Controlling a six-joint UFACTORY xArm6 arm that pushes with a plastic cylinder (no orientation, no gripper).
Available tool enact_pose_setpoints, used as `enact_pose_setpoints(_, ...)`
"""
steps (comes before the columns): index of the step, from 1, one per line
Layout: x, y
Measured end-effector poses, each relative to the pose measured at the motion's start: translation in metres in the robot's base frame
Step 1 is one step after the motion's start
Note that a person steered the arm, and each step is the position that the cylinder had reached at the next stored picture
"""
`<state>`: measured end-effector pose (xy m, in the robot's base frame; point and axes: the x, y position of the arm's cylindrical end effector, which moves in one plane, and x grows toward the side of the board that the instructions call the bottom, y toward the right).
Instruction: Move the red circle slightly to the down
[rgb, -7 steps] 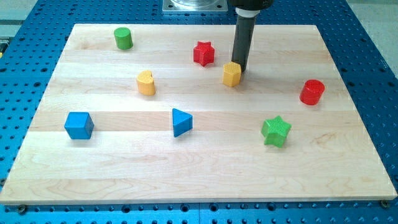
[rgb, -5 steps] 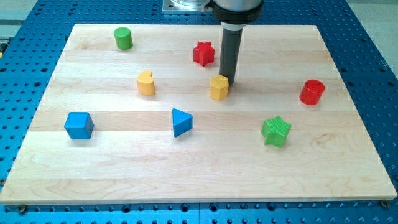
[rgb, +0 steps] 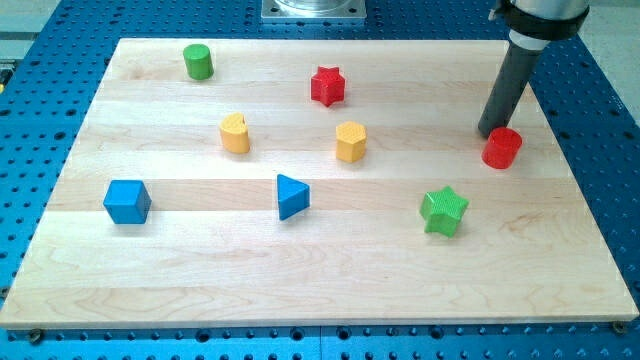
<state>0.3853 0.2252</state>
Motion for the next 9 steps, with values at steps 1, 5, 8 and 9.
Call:
enact_pose_setpoints(1,0.014,0.002)
enact_pose_setpoints(5,0.071,0.06)
enact_pose_setpoints(8,0.069,0.073)
enact_pose_setpoints(9,0.076,0.077)
